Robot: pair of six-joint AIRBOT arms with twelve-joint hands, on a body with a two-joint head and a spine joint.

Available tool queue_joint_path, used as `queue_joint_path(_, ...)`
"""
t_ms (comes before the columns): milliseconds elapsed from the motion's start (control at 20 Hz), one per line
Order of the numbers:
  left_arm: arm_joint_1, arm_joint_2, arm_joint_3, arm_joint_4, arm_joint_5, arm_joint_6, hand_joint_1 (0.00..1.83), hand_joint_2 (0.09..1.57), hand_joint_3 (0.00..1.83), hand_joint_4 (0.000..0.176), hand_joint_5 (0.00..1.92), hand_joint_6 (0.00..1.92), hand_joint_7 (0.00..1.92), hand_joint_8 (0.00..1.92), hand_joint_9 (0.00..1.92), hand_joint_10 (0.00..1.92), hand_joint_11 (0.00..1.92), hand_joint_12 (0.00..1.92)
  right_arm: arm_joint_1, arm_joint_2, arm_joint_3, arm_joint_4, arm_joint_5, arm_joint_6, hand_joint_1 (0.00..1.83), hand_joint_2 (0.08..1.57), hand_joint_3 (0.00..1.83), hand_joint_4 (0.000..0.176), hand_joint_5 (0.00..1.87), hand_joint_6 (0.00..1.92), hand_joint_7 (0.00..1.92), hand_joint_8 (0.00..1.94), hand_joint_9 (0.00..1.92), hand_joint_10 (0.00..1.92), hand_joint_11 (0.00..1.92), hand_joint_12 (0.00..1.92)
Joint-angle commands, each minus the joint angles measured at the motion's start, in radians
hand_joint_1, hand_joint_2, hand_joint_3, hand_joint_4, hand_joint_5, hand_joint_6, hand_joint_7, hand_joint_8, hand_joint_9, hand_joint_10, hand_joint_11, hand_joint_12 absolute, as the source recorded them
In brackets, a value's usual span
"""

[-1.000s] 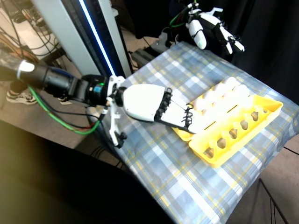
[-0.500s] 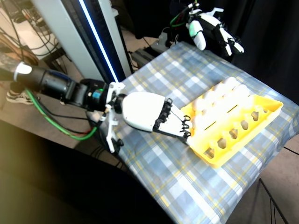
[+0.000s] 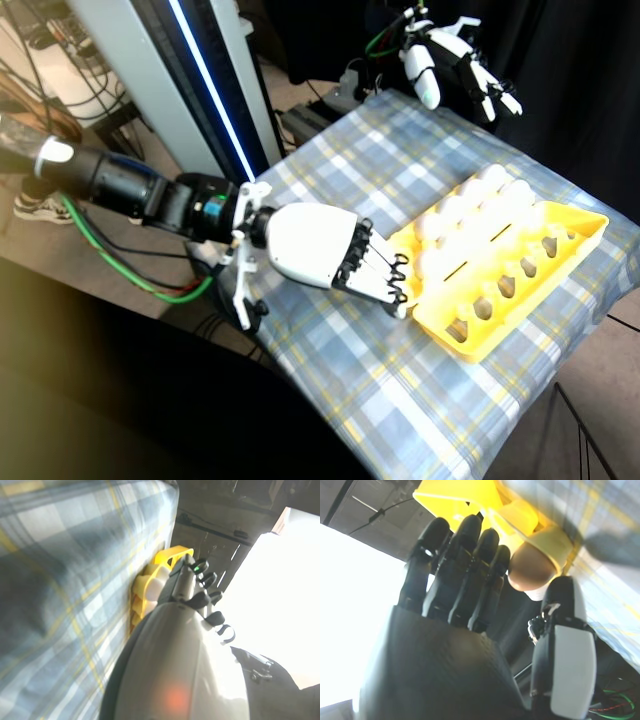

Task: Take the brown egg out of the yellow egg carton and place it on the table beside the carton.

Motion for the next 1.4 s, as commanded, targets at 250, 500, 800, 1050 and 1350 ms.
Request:
queue_joint_path(250,-0.007,0.008,0.004,0.039,-0.113,-0.009,0.49,1.3,0.0,0.067,0.43,0.0,0.11,0.0,0.0,0.0,0.0,0.0,0.026,0.007,-0.01,-0.026,0.112,0.0,1.09,1.13,0.0,0.0,0.96,1.0,1.14,0.0,1.22,0.05,0.69,1.29)
queue_joint_path(500,-0.007,0.008,0.003,0.037,-0.114,-0.009,0.48,1.3,0.0,0.064,0.43,0.0,0.12,0.0,0.0,0.0,0.0,0.0,0.031,0.036,-0.053,-0.049,0.147,0.0,1.11,1.12,0.0,0.0,0.96,1.0,1.12,0.0,1.32,0.09,0.87,1.37)
queue_joint_path(800,-0.006,0.009,0.003,0.036,-0.113,-0.009,0.51,1.3,0.0,0.046,0.44,0.0,0.12,0.0,0.0,0.0,0.0,0.0,0.031,0.115,-0.155,-0.11,0.227,0.001,1.1,1.12,0.0,0.0,0.98,0.97,1.08,0.0,1.21,0.15,0.8,1.28)
queue_joint_path(1050,-0.004,0.009,-0.001,0.034,-0.116,-0.009,0.53,1.3,0.0,0.062,0.45,0.0,0.13,0.0,0.0,0.0,0.0,0.0,-0.008,0.176,-0.251,-0.148,0.3,0.007,1.06,1.12,0.0,0.033,0.96,1.02,1.01,0.0,0.7,0.0,0.3,0.84)
queue_joint_path(1350,-0.002,0.01,-0.004,0.032,-0.123,-0.009,0.51,1.3,0.0,0.068,0.44,0.0,0.13,0.0,0.0,0.0,0.0,0.0,-0.058,0.165,-0.258,-0.152,0.304,0.007,1.01,1.13,0.0,0.129,0.93,1.05,1.08,0.0,0.68,0.0,0.09,0.72)
